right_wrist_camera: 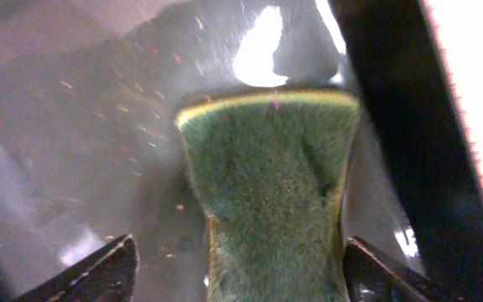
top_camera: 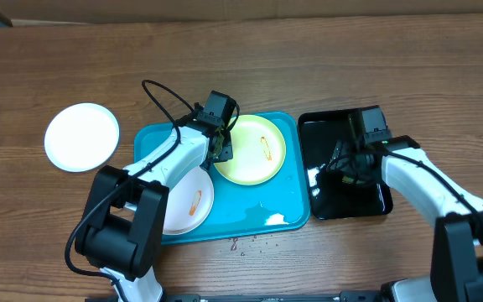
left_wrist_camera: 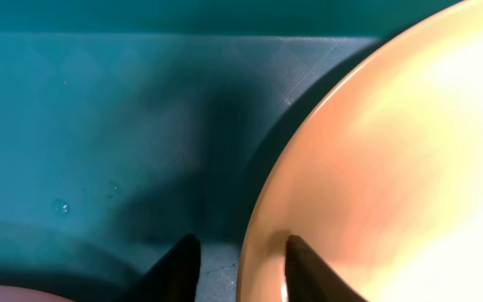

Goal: Clean dirty plates on tray and stack at the side
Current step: 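Grasp the green sponge in the black tray with the right gripper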

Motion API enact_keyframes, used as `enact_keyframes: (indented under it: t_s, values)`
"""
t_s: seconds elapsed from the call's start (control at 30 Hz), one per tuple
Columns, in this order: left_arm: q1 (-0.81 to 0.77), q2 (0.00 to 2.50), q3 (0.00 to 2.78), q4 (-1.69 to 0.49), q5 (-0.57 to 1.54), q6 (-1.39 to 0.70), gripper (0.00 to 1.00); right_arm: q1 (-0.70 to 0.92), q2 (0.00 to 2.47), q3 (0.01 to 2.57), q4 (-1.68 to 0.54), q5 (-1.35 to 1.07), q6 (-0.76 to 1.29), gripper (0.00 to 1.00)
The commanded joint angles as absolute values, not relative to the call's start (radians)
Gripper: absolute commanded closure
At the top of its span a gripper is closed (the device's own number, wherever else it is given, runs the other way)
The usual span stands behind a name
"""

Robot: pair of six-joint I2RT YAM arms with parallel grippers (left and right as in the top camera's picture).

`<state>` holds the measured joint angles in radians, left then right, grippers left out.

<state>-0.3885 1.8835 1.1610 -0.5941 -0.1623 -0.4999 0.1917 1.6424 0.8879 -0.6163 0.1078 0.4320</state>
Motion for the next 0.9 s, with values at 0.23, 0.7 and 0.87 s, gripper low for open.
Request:
enact_keyframes:
  t_s: [0.23, 0.7, 0.87]
  values:
    - [-0.387, 1.891, 1.160, -0.583, -0.183, -0.514, 0.65, 0.197, 1.723, 0.865, -0.686, 0.024, 0.422, 0.94]
    - [-0.386, 1.891, 1.160, -0.578, -0.183, -0.513, 0.57, 0.196, 1.723, 1.028, -0.820, 0.152, 0.407, 0.20]
    - [-0.387, 1.891, 1.160, -0.577, -0.183, -0.513, 0.57, 0.196, 1.723, 1.025, -0.785, 0.216, 0.407, 0.20]
